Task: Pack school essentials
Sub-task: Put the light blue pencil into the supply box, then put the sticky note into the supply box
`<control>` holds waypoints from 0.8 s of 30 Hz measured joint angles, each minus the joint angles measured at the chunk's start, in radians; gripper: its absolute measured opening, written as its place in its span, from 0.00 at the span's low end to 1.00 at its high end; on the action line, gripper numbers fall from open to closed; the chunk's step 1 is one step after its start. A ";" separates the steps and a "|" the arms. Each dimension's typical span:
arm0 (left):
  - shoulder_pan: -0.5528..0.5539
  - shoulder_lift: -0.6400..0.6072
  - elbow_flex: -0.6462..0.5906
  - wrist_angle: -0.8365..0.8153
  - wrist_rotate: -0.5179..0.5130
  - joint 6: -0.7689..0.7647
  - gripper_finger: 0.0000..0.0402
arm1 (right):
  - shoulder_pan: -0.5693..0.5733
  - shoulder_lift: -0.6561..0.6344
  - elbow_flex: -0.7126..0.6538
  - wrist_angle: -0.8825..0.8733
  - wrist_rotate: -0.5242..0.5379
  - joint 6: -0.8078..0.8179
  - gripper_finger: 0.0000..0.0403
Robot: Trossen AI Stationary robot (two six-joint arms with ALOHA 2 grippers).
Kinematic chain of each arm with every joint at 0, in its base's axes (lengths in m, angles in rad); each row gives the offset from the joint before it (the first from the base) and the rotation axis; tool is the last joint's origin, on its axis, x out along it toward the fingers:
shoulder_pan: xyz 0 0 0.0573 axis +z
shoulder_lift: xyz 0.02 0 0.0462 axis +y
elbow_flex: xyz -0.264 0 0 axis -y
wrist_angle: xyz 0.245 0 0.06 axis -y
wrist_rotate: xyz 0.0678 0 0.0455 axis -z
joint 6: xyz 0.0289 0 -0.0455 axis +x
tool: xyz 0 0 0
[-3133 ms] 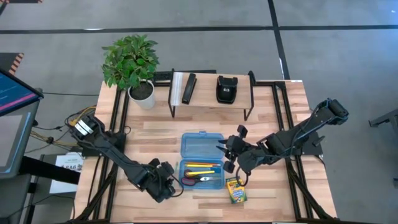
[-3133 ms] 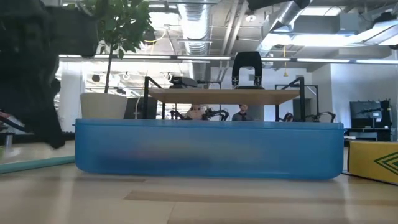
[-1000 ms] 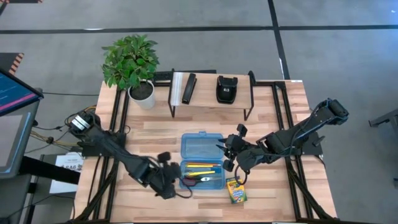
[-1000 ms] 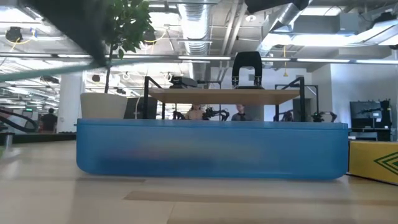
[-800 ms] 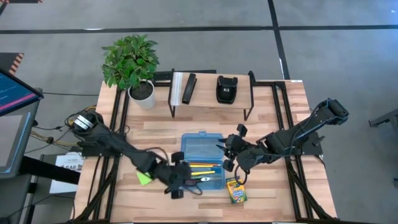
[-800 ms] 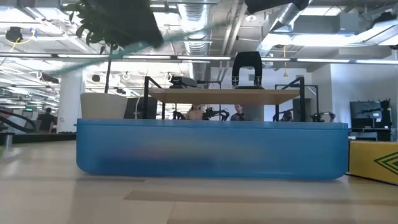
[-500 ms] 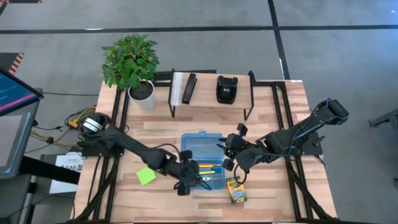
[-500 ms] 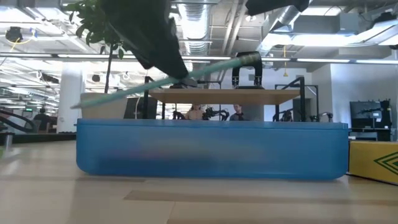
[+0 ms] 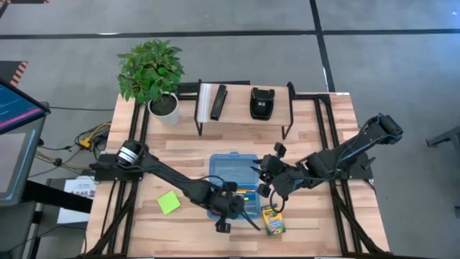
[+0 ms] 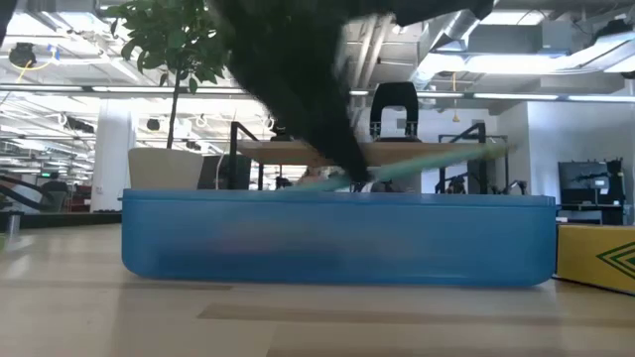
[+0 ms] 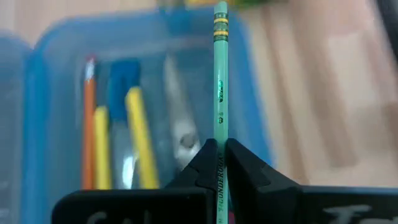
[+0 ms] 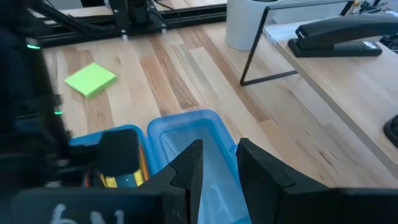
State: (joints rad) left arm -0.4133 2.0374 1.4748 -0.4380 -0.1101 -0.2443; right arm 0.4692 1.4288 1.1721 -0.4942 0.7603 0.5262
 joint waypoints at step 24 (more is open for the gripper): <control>-0.040 -0.132 -0.007 -0.114 -0.142 -0.003 0.40 | -0.001 0.000 0.000 -0.004 -0.001 -0.003 0.29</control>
State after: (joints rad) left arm -0.4528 1.9057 1.4678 -0.5522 -0.2525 -0.2472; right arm 0.4679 1.4288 1.1725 -0.4986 0.7593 0.5232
